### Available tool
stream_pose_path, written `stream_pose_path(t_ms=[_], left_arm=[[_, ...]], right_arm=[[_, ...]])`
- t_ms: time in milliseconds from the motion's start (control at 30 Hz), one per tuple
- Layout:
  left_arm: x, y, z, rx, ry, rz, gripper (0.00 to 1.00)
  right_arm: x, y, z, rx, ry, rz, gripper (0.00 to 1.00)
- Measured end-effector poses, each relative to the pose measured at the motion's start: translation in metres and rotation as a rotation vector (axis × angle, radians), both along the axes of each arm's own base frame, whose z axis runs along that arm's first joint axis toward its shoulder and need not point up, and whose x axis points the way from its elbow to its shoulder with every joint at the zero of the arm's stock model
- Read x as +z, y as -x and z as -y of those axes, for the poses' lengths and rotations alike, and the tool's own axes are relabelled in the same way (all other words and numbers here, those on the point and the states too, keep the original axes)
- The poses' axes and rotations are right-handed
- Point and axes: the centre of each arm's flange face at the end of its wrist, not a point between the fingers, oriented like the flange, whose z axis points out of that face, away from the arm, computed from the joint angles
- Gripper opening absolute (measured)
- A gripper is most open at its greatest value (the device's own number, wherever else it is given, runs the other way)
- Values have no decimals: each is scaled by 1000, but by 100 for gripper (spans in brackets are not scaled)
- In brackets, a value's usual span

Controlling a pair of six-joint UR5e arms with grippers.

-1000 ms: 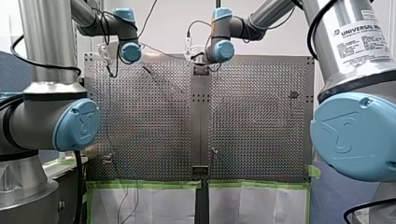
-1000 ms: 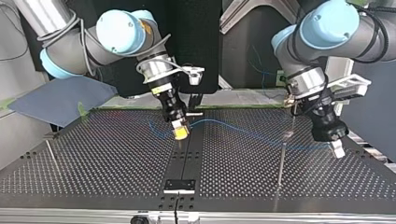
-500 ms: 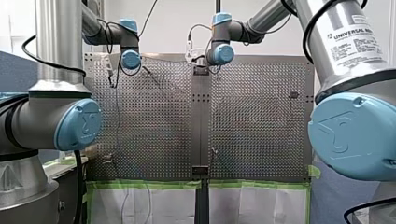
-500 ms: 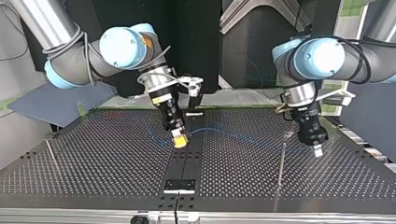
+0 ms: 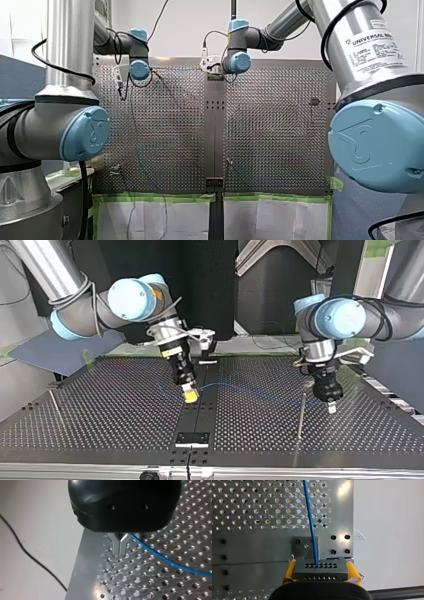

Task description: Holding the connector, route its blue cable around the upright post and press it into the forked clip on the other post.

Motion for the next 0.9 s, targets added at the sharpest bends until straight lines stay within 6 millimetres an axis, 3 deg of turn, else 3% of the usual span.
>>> stream_pose_path(t_ms=[433,667,900], left_arm=[[-23,-30,-9,-35,30,-33,0],[-10,-42,-11,-45,57,-4,0],[-31,-57,-9,-60,52,-51,0]], right_arm=[[-1,2,16,4,25,15,0],[-17,-12,31,8,9,2,0],[-31,-20,44,10,-1,-7,0]])
